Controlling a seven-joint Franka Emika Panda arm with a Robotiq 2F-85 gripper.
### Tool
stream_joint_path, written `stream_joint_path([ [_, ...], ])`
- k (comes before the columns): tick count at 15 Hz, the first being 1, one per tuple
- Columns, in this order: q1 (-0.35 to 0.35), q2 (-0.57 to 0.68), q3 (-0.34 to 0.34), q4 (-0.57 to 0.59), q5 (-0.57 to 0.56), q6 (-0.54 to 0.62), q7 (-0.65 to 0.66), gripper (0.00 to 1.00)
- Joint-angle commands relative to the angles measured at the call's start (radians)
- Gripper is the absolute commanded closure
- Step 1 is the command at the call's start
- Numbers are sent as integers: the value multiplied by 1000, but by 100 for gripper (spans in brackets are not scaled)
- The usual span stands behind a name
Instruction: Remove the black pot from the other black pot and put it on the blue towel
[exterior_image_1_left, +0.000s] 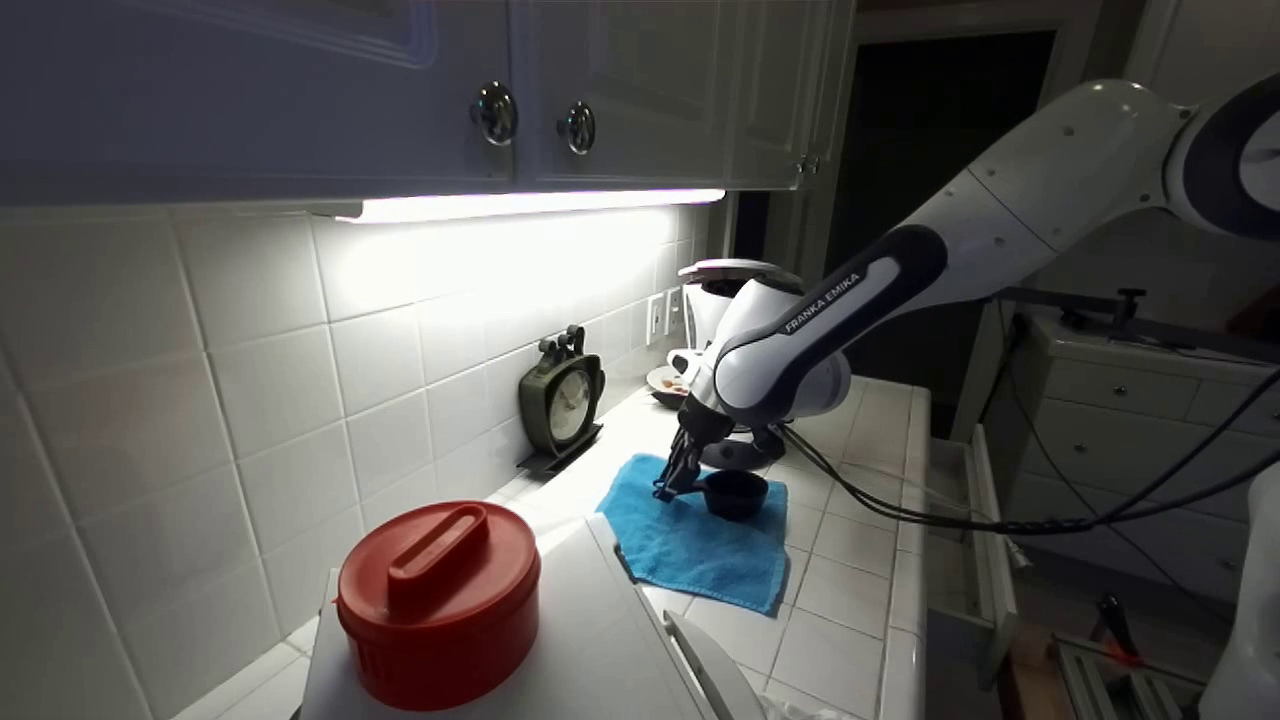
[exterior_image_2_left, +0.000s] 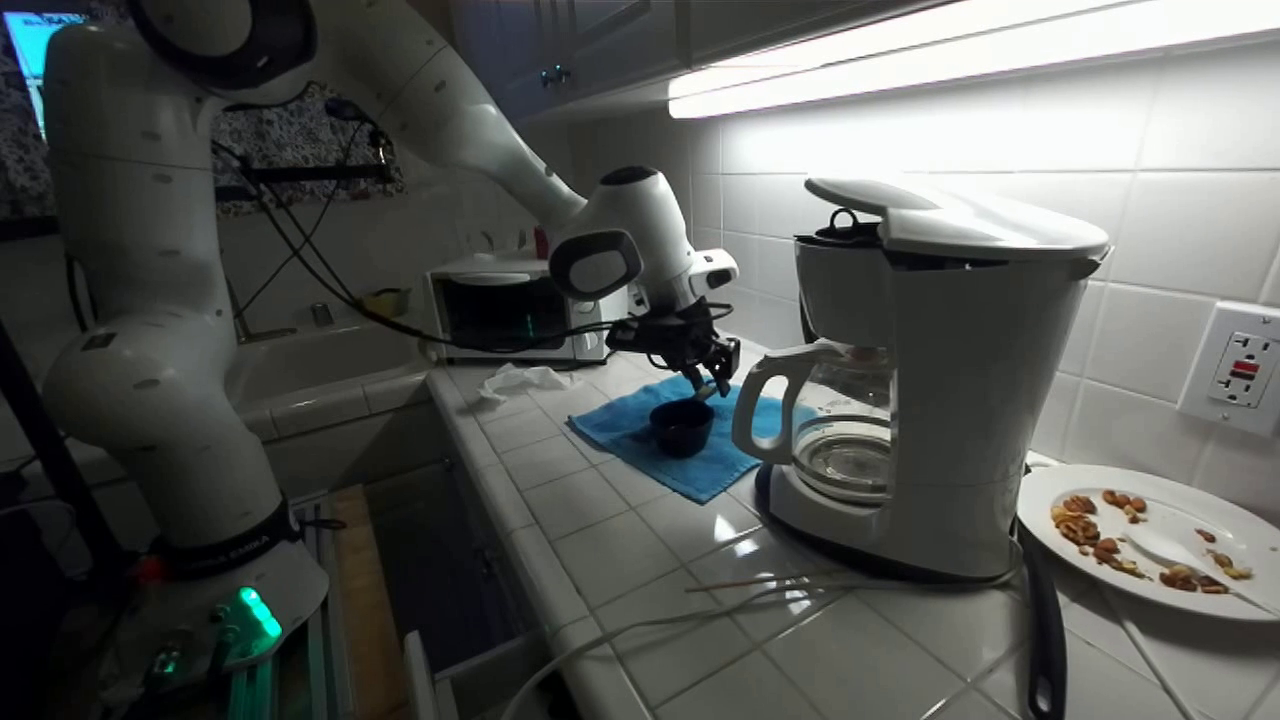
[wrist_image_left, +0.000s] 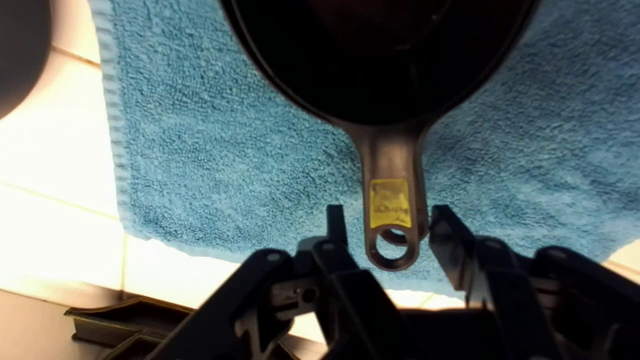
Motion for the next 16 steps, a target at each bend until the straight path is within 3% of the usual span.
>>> stream_joint_path([
  [1,-20,13,22,22,37,3,-43,81],
  [3,-21,9,23,21,32,5,-41,83],
  [5,-21,5,20,19,26,8,-38,77],
  [8,-21,3,17,17,21,10,-32,75],
  [9,-14,0,7,13,7,12,-11,87],
  [14,-57,-17,34,-1,-69,-5,123,88],
  [16,-59,-16,31,-3,-97,-2,158,45],
])
